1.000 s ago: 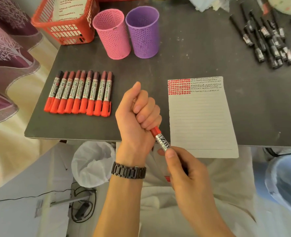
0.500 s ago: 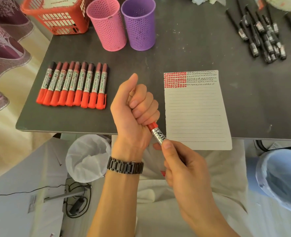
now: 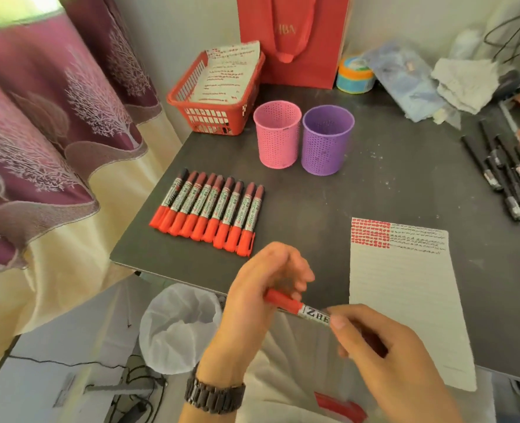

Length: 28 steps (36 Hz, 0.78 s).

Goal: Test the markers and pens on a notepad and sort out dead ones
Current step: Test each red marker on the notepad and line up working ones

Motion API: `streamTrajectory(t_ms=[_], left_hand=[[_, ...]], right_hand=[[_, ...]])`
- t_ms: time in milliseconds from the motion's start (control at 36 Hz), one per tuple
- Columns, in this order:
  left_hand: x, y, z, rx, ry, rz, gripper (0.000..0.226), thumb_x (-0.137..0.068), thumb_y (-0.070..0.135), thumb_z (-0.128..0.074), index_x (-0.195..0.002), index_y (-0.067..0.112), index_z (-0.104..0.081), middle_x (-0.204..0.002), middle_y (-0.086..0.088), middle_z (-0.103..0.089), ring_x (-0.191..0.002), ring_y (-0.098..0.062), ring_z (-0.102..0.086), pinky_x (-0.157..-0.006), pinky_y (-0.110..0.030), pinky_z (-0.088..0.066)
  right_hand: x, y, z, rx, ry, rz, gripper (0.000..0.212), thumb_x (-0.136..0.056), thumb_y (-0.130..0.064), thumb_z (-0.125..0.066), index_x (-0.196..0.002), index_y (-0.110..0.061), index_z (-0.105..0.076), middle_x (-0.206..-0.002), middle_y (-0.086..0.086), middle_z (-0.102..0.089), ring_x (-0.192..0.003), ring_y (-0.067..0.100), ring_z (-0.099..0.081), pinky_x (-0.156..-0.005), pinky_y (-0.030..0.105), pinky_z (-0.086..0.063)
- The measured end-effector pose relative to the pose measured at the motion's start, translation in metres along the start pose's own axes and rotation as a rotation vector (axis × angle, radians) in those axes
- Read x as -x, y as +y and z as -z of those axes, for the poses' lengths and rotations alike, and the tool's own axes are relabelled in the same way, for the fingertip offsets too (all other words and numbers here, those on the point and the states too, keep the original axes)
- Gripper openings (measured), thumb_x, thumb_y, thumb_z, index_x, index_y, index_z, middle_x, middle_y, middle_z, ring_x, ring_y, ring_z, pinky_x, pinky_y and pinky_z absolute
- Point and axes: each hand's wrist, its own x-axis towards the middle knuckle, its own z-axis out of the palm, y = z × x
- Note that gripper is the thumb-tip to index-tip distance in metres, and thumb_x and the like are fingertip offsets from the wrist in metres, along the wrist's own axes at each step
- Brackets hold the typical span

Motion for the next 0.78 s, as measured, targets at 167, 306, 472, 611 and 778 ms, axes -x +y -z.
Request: streamTrajectory(t_ms=[167, 306, 472, 611, 778], left_hand=[[0.008, -0.001, 0.018, -0.557, 0.093, 0.006, 0.022, -0.089, 0.028, -0.053, -0.096, 0.035, -0.073, -0.090, 0.009, -0.072, -0.086, -0.009, -0.064, -0.083, -0.023, -0.049], [0.010, 0.002, 0.034, -0.735, 0.158, -0.011, 0.017, -0.100, 0.036, -0.055, -0.102, 0.044, -0.069, -0.083, 0.017, -0.071, -0.080, 0.000, -0.063, -0.074, -0.013, -0.044], [0.002, -0.008, 0.026, -0.917, 0.343, -0.163, 0.031, -0.090, 0.063, -0.044, -0.115, 0.056, -0.060, -0.091, 0.029, -0.066, -0.088, 0.000, -0.059, -0.073, -0.008, -0.039], [-0.009, -0.022, 0.030, -1.203, 0.675, -0.351, 0.042, -0.097, 0.054, -0.043, -0.132, 0.041, -0.059, -0.139, 0.016, -0.055, -0.134, -0.010, -0.044, -0.110, -0.037, -0.038], [-0.031, -0.034, 0.053, -1.427, 0.720, -0.054, 0.065, -0.100, 0.053, -0.018, -0.159, 0.028, -0.020, -0.168, 0.000, -0.002, -0.154, -0.016, 0.007, -0.122, -0.051, 0.000]], right_hand=[[-0.034, -0.011, 0.008, 0.184, -0.004, 0.129, 0.027, -0.074, -0.055, -0.055, -0.094, -0.072, -0.061, -0.089, -0.041, -0.066, -0.094, -0.014, -0.062, -0.069, 0.000, -0.045], [-0.070, -0.021, 0.012, 0.127, -0.027, 0.172, 0.036, -0.078, -0.037, -0.079, -0.104, -0.056, -0.063, -0.088, -0.021, -0.072, -0.086, -0.001, -0.068, -0.069, 0.007, -0.051], [-0.113, -0.022, -0.008, -0.219, 0.117, 0.129, 0.035, -0.086, -0.017, -0.077, -0.110, -0.036, -0.060, -0.092, 0.000, -0.072, -0.075, 0.018, -0.074, -0.061, 0.022, -0.058], [-0.157, -0.021, -0.023, -0.051, 0.097, 0.144, 0.056, -0.090, -0.013, -0.073, -0.107, -0.057, -0.042, -0.083, -0.008, -0.077, -0.073, 0.015, -0.075, -0.078, 0.038, -0.061], [-0.198, -0.026, -0.036, 0.180, 0.030, 0.065, 0.038, -0.089, -0.022, -0.069, -0.116, -0.039, -0.050, -0.073, -0.017, -0.074, -0.064, 0.007, -0.072, -0.084, 0.043, -0.059]])
